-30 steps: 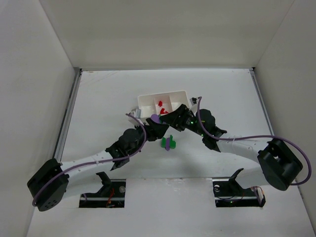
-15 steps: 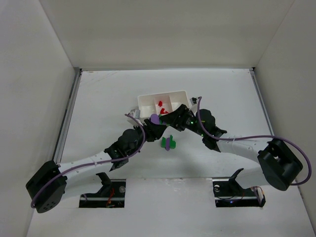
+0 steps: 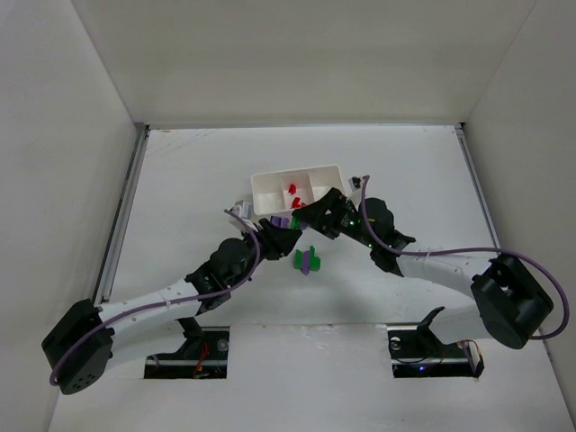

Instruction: Sort the legos into containers by color

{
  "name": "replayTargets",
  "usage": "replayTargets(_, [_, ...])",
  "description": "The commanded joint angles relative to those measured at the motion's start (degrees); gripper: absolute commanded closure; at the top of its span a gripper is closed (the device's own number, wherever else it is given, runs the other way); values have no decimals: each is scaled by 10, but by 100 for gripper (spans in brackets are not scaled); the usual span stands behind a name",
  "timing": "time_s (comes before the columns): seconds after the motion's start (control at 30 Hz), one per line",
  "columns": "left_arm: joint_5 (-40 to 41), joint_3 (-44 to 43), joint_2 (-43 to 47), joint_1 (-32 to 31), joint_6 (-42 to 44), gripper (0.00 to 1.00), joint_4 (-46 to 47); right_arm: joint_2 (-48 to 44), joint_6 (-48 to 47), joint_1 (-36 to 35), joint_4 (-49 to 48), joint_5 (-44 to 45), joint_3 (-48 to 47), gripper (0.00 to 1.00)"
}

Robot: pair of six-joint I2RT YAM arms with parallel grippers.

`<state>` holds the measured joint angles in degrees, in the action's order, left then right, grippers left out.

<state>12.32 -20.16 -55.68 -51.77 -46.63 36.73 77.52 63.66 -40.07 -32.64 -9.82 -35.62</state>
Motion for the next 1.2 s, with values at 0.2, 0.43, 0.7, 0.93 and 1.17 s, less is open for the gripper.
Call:
replayTargets(0.2, [-3,12,30,7,-5,76,45,-35,-21,20,-7,-7,-2,18])
replayTargets(0.43, [-2,26,20,16,-6,76,48,-20,-26,19,0,9,7,22])
replayTargets(0.7, [39,38,58,65,-7,72,-29,-16,-76,26,49,49,30,54])
replayTargets(0.93, [165,-15,33,109,-2,55,-231,4,-181,-55,149,118,-19,67])
replayTargets(1.17, [199,-31,10,135,2,46,-277,80,-302,-216,235,175,-114,25])
